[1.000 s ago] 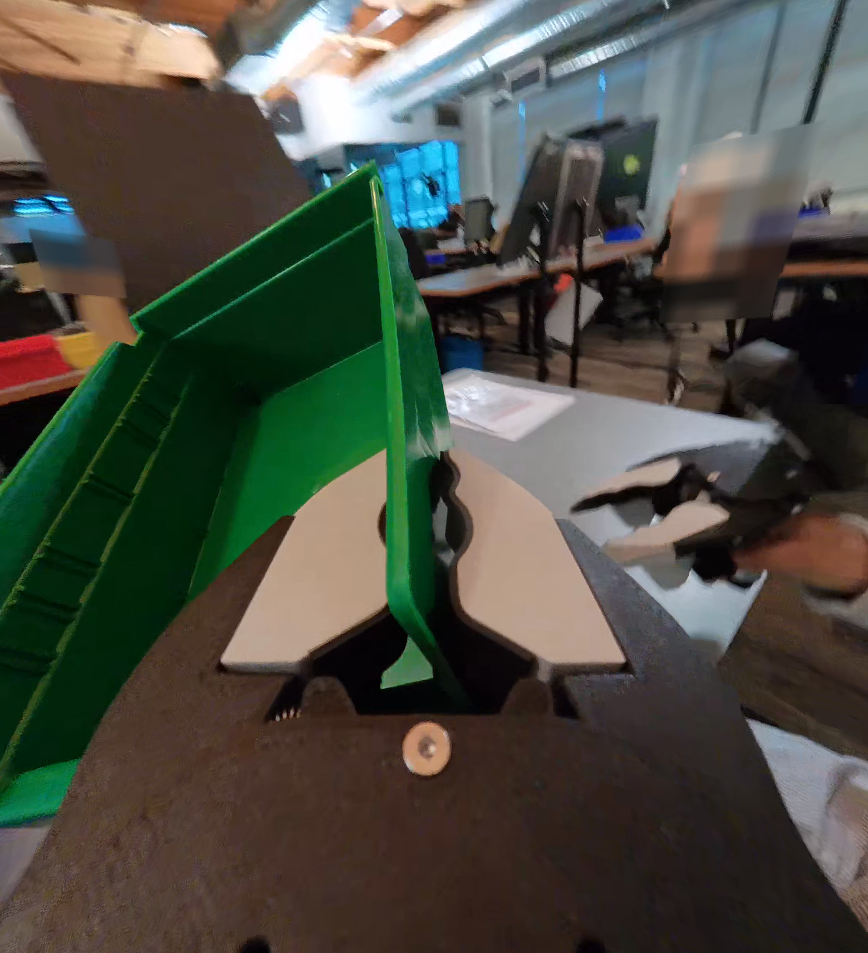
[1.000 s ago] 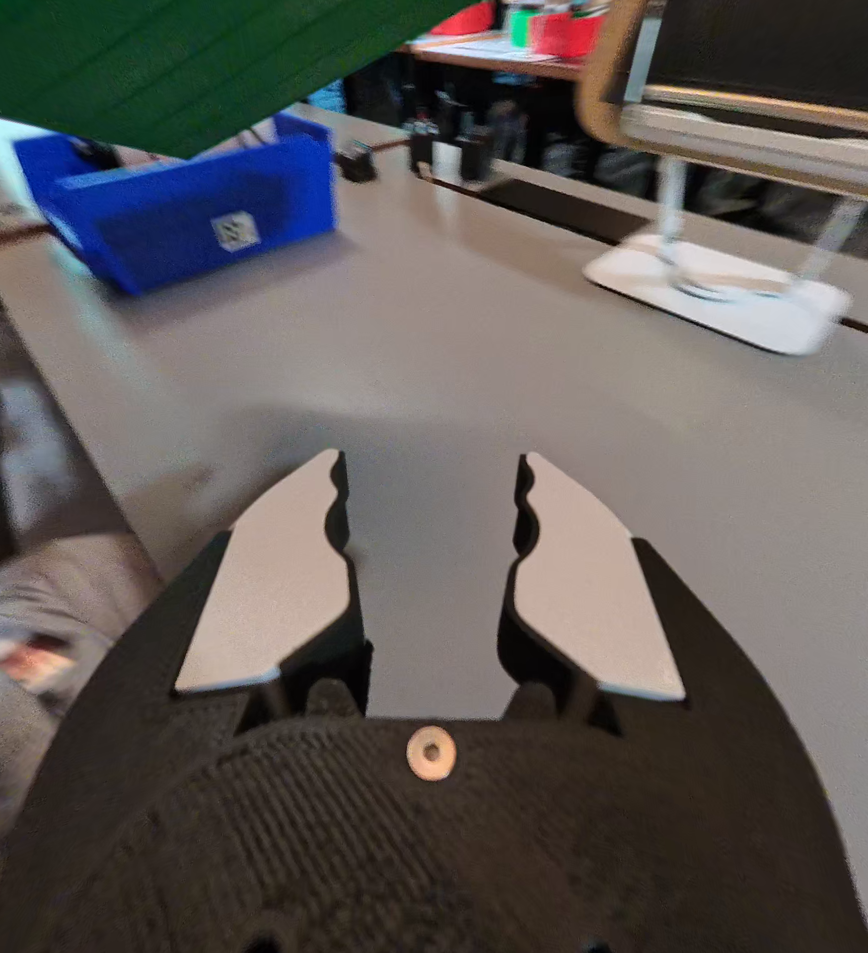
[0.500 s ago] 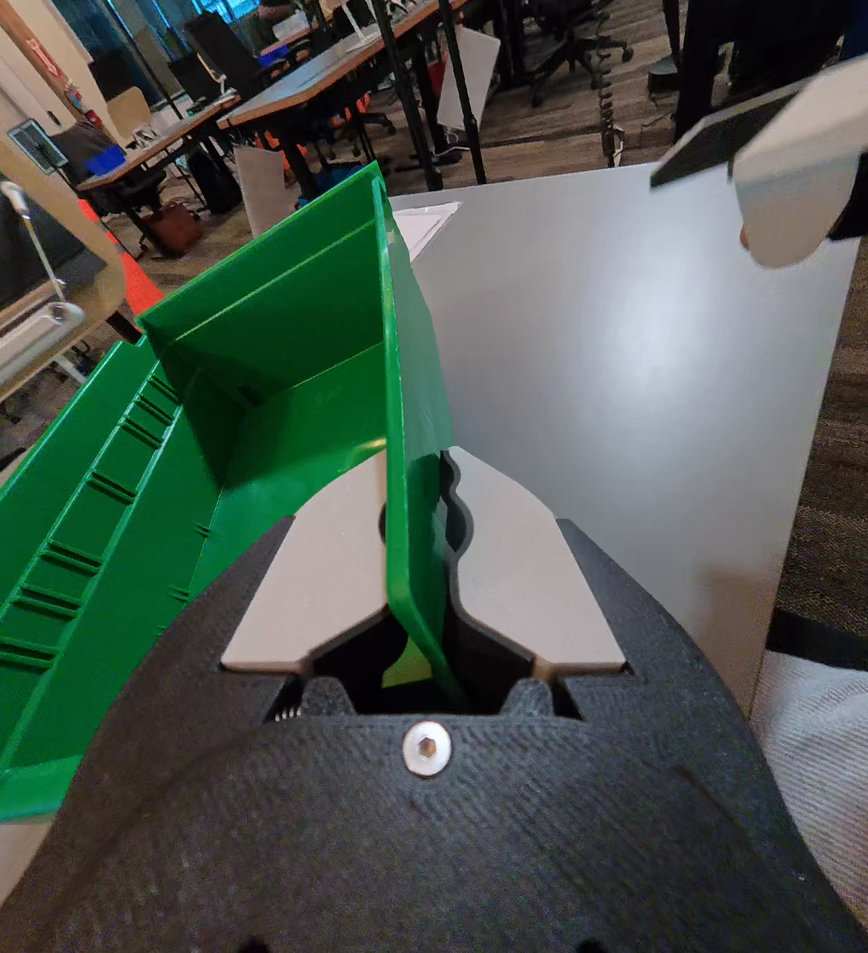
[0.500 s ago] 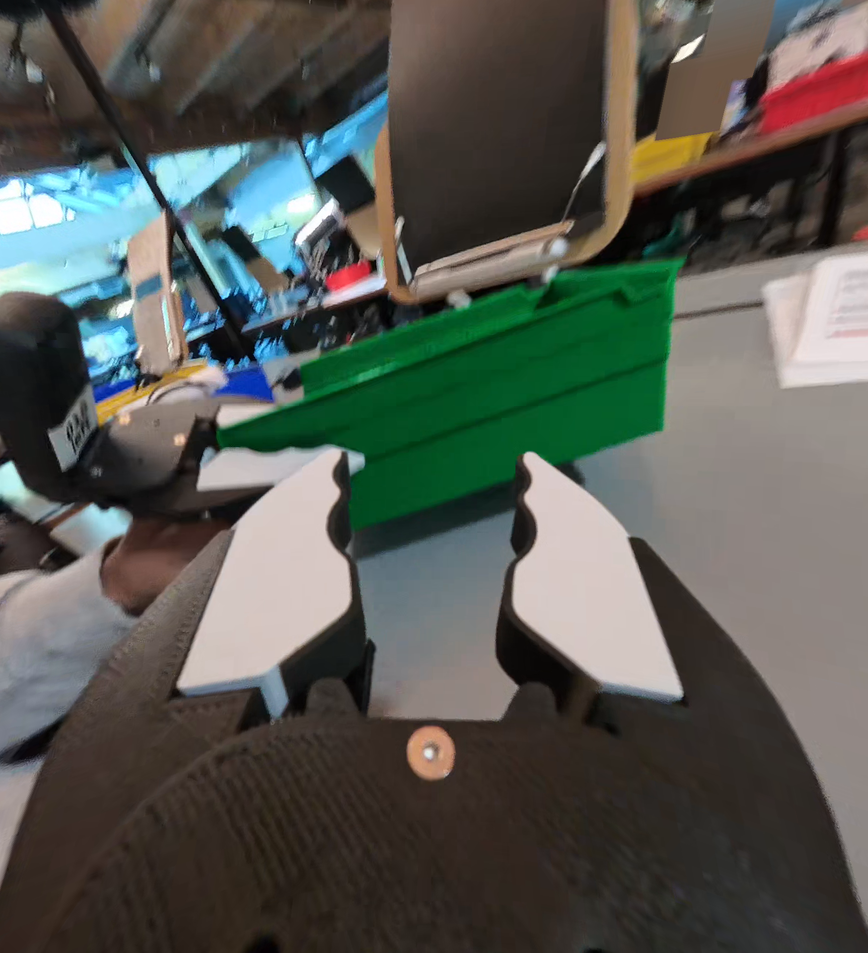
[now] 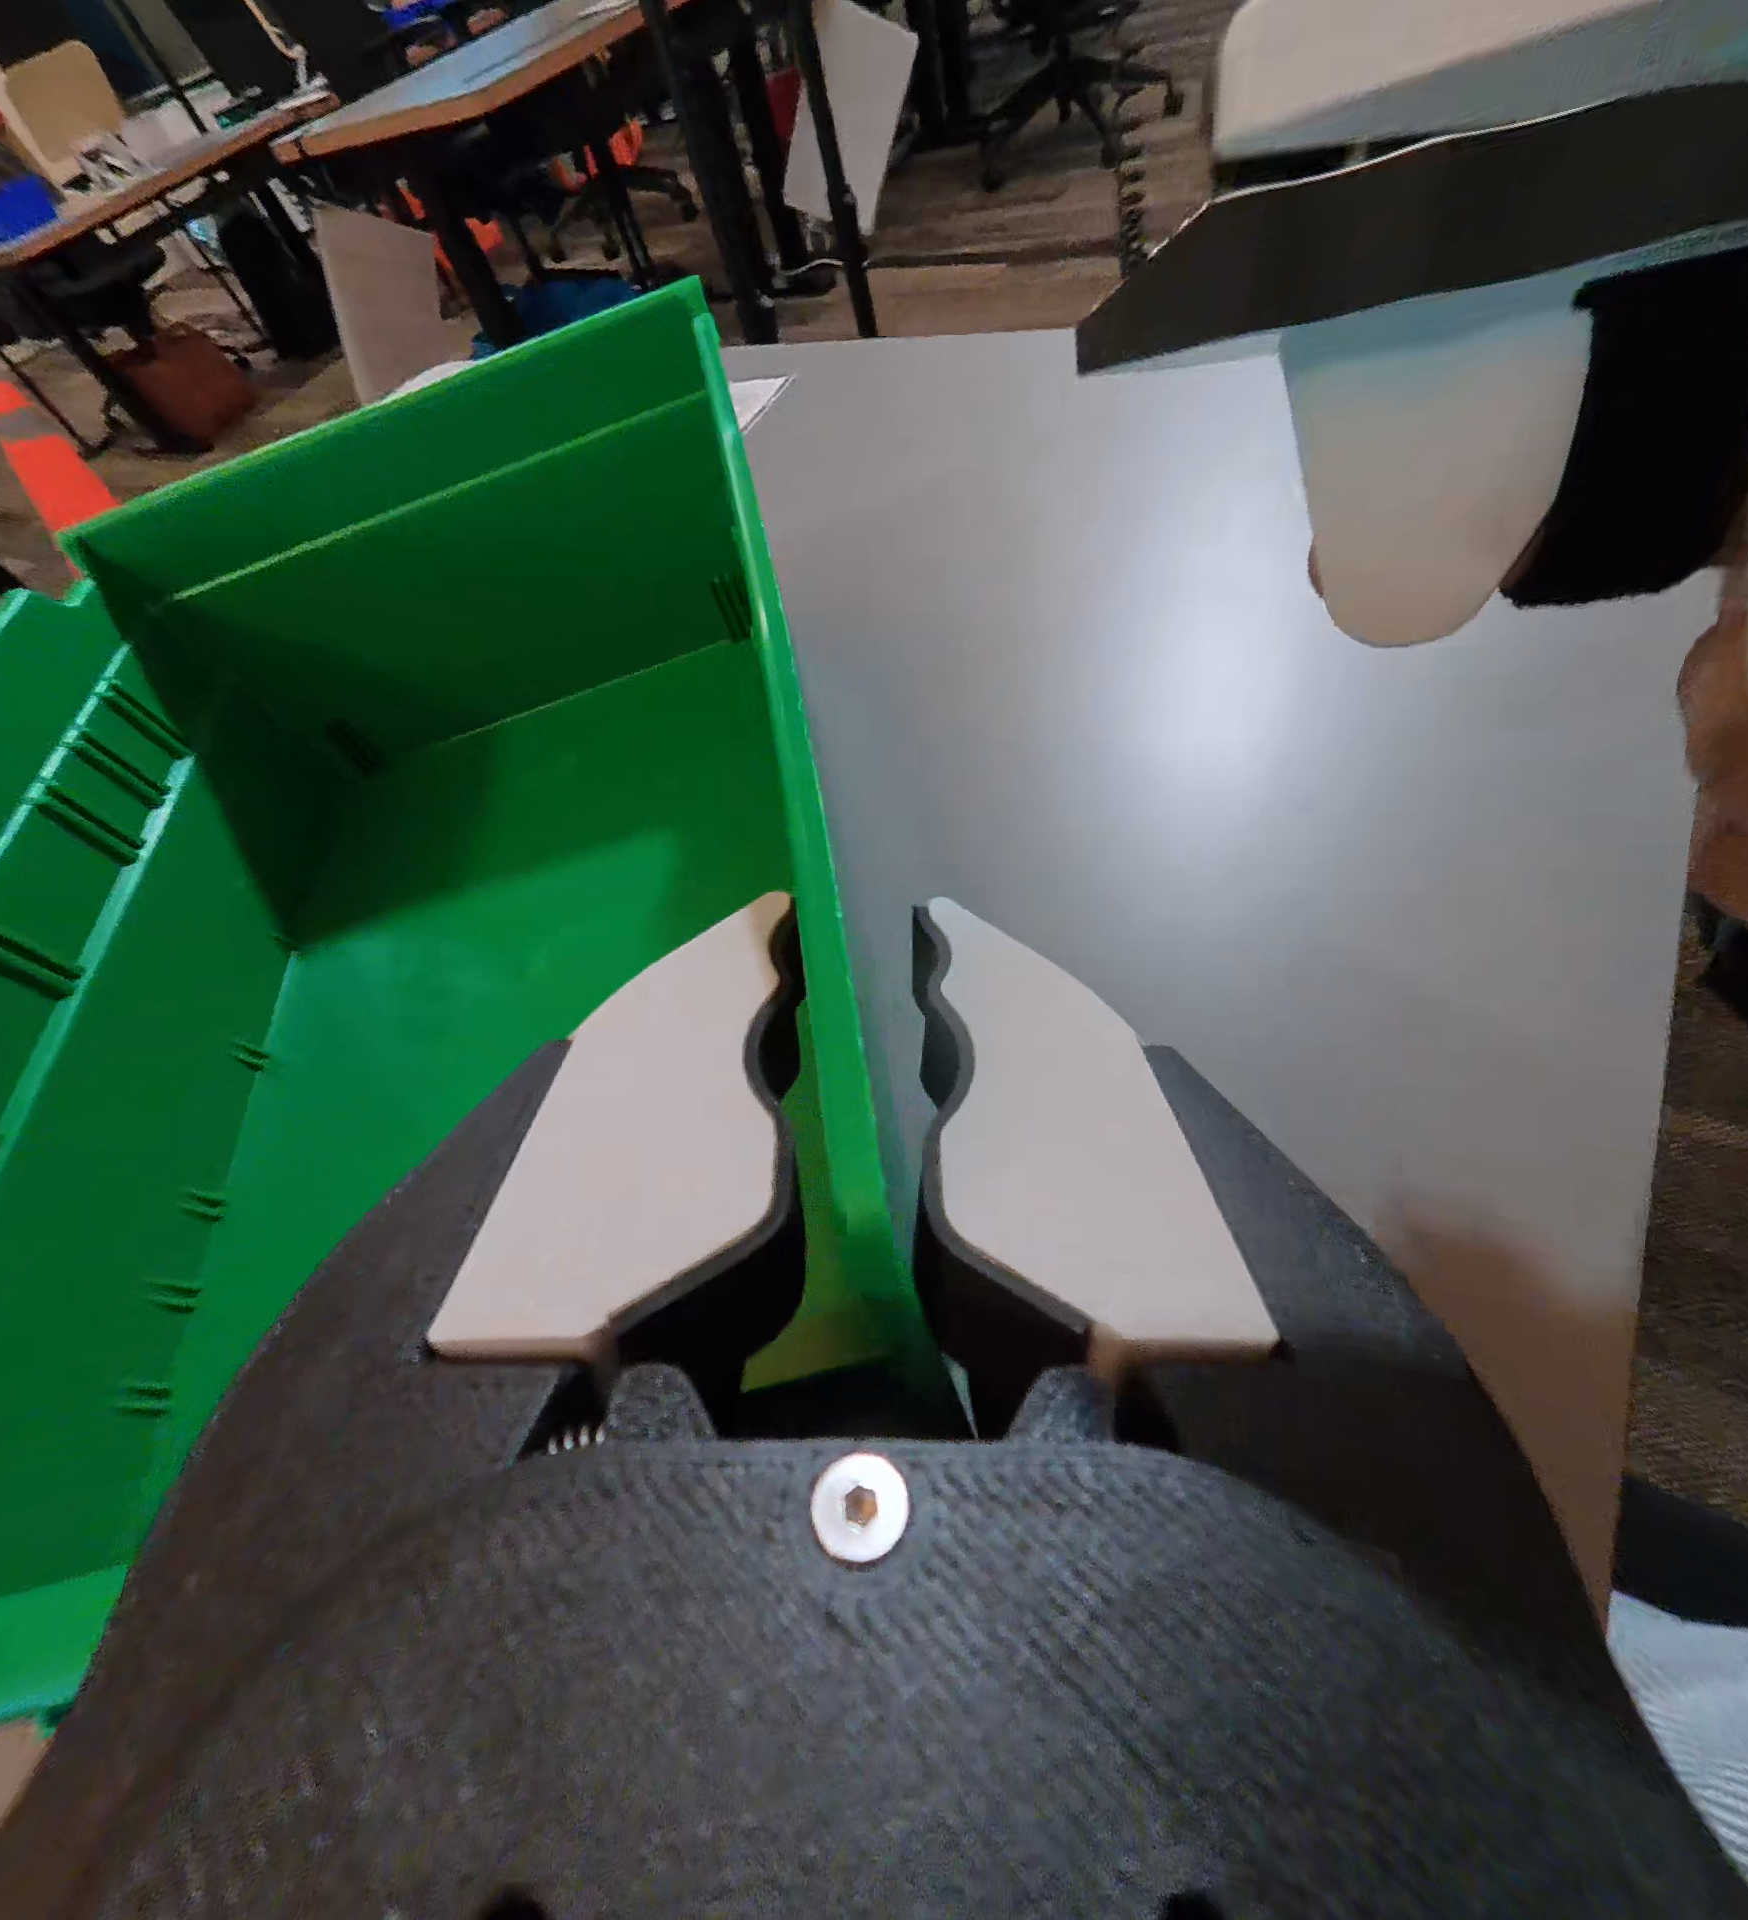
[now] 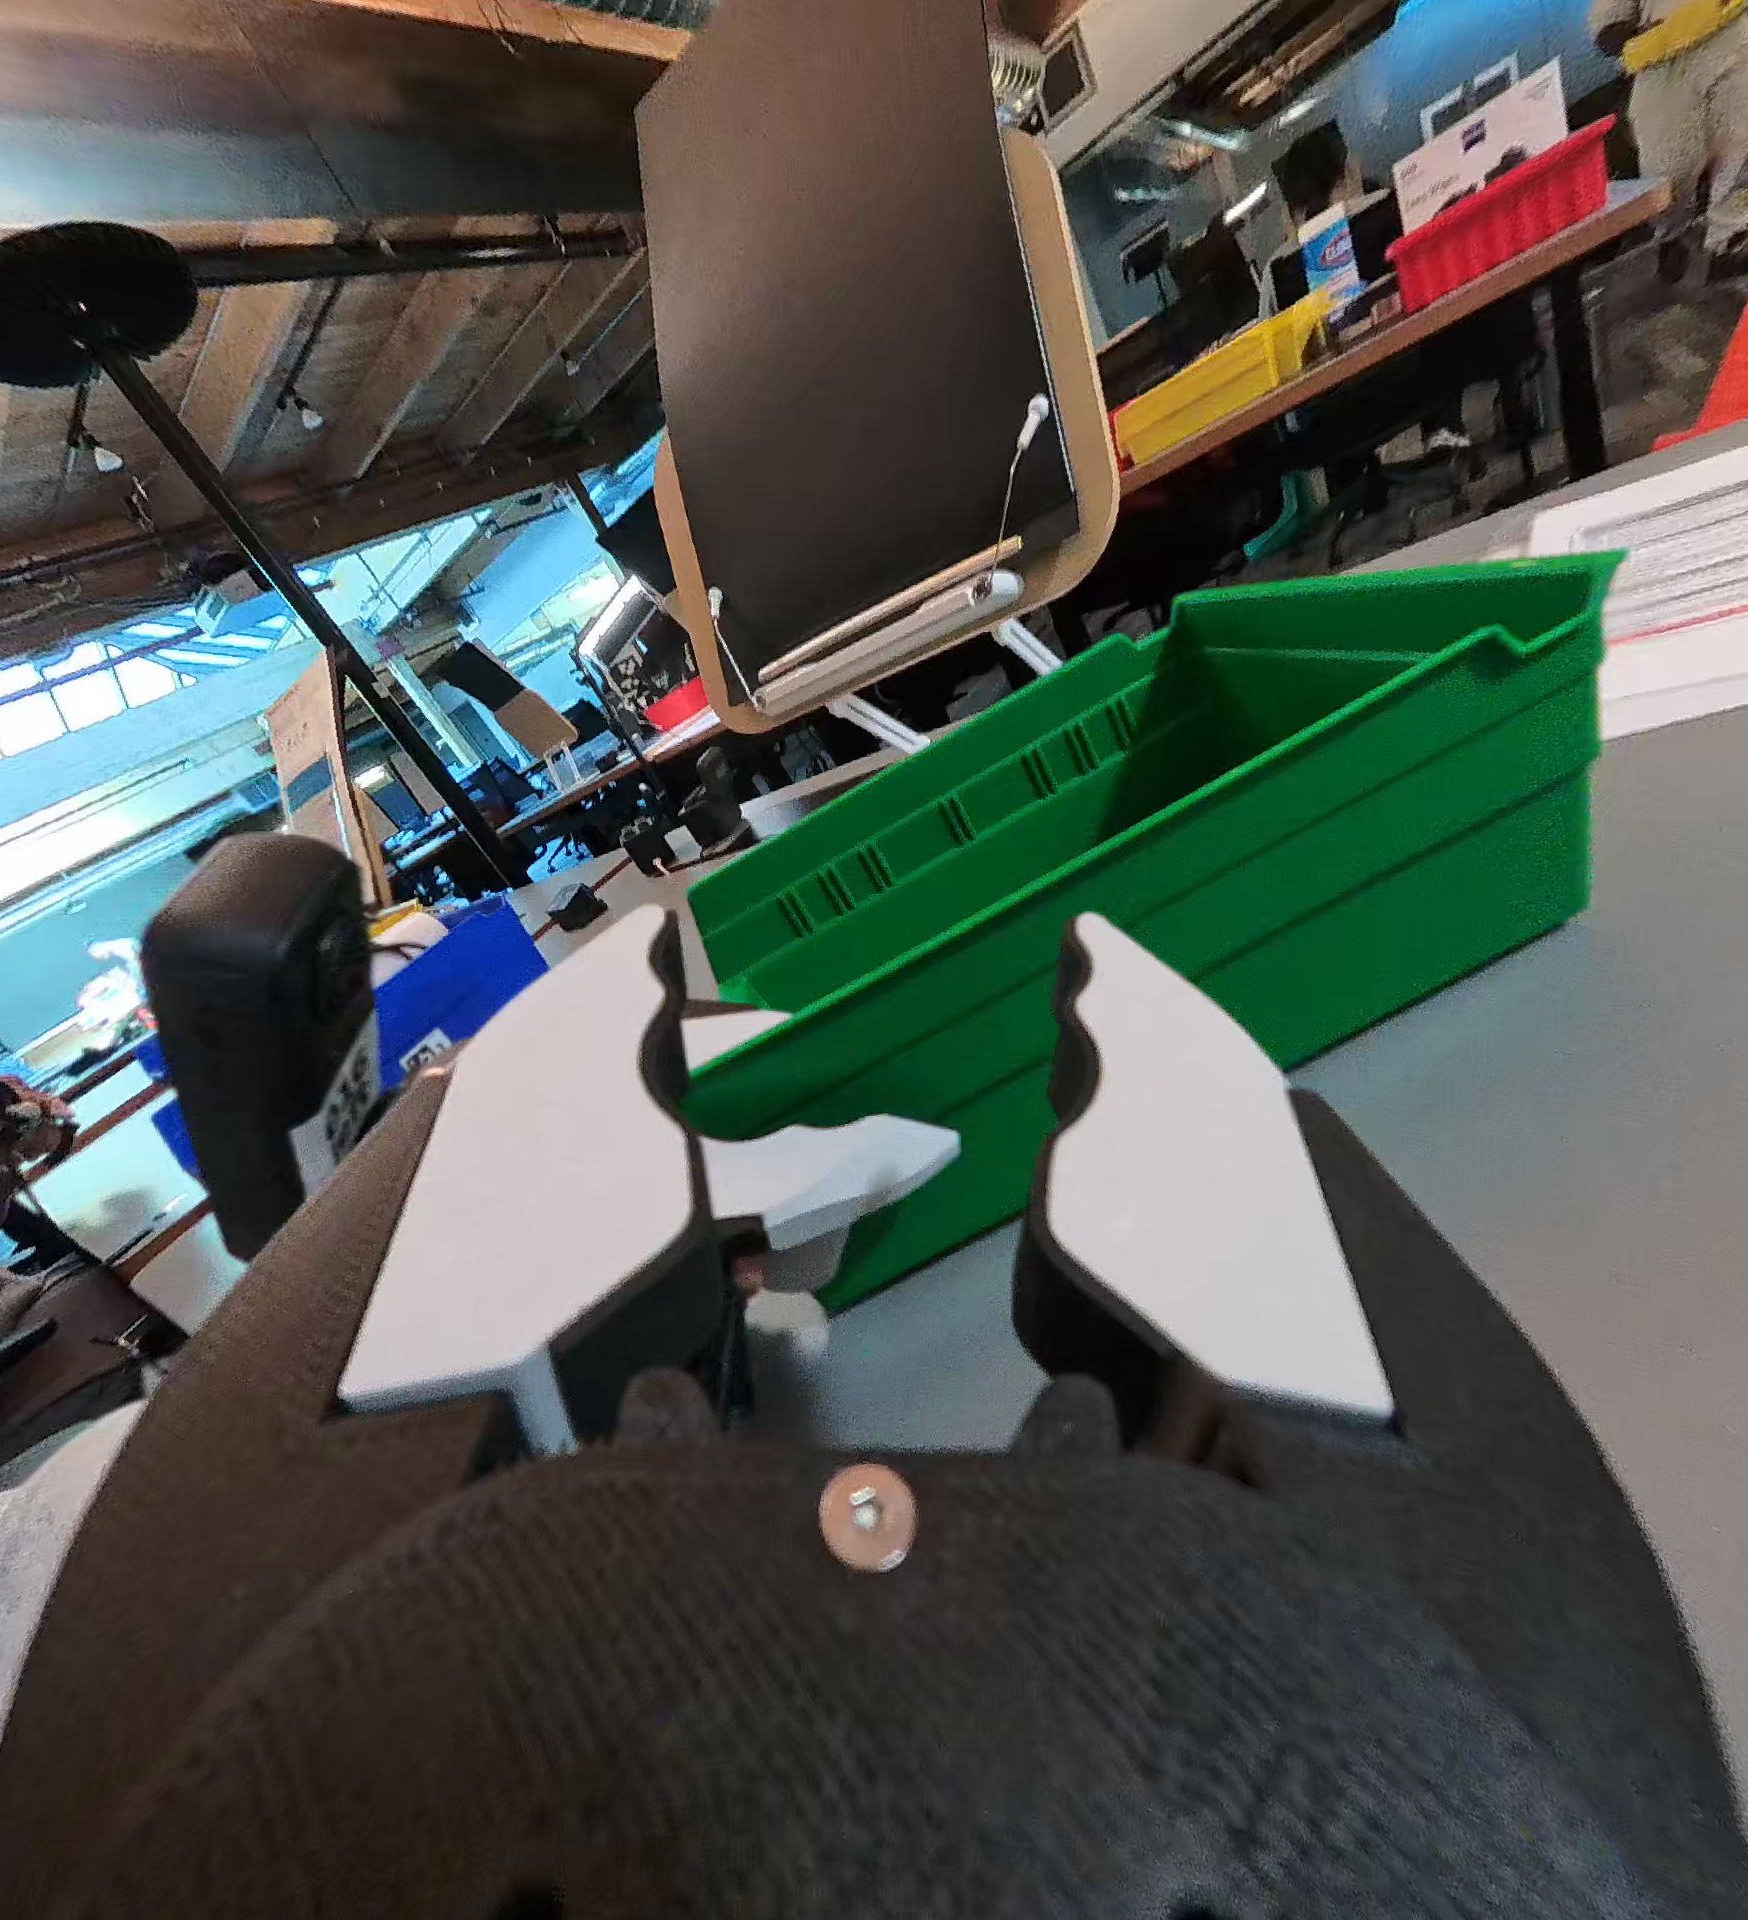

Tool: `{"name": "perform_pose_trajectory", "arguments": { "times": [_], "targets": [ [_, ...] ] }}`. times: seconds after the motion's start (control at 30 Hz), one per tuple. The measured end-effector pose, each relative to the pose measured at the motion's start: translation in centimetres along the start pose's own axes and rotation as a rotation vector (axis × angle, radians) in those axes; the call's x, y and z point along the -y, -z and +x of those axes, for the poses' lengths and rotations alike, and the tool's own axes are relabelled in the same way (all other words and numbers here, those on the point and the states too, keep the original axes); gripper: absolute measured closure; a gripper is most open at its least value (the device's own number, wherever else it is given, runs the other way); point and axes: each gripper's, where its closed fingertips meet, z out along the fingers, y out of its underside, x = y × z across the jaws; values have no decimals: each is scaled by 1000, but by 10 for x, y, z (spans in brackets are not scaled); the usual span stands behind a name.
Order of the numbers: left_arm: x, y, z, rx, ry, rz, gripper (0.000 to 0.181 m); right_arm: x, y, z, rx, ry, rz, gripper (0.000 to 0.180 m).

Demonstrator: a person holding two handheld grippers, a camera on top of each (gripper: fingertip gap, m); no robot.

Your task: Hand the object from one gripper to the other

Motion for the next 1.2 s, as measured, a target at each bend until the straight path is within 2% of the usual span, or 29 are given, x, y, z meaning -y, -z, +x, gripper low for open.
{"name": "perform_pose_trajectory", "arguments": {
  "times": [0.03, 0.1, 0.13, 0.2, 0.27, 0.37, 0.4, 0.43, 0.5, 0.57, 0.63, 0.7, 0.73, 0.83, 0.9, 1.0, 1.2],
  "targets": [
    [2, -4, 3, -21, 17, 1, 159, 4, 2, -1, -7, 18, 20, 110],
    [5, -10, 15, -112, 63, -2, 148, 5, 6, 2, -48, 81, 26, 110],
    [9, -11, 25, -189, 98, 7, 135, 3, 8, 5, -74, 110, 11, 109],
    [16, -4, 49, -379, 195, 28, 97, -4, 12, 12, -128, 132, -20, 109],
    [22, 18, 55, -467, 220, 53, 82, -10, 18, 16, -171, 115, -41, 105],
    [23, 64, 37, -458, 151, 134, 84, -22, 24, 11, -200, 151, -79, 96],
    [17, 76, 22, -404, 124, 141, 85, -28, 23, -1, -153, 185, -89, 88],
    [9, 86, 5, -335, 100, 142, 89, -32, 20, -17, -84, 224, -95, 71],
    [-7, 103, -32, -187, 79, 154, 97, -41, 12, -43, -35, 306, -102, 68],
    [-26, 115, -69, -50, 106, 147, 108, -51, -1, -55, -60, 404, -128, 66],
    [-47, 123, -96, 36, 118, 87, 131, -61, -14, -47, -151, 466, -175, 62],
    [-62, 130, -115, 75, 93, 38, 151, -75, -25, -30, -198, 427, -248, 55],
    [-72, 133, -124, 101, 85, -9, 156, -83, -28, -21, -205, 374, -298, 55],
    [-98, 143, -141, 172, 42, -116, 160, -103, -30, -4, -154, 145, -406, 80],
    [-113, 148, -146, 191, 17, -165, 160, -100, -32, -2, -112, 17, -391, 90],
    [-127, 155, -147, 199, 27, -224, 159, -85, -27, 18, -177, -4, -348, 123],
    [-123, 167, -143, 163, 124, -174, 159, -39, -5, 86, -361, -23, -226, 154]
  ]
}}
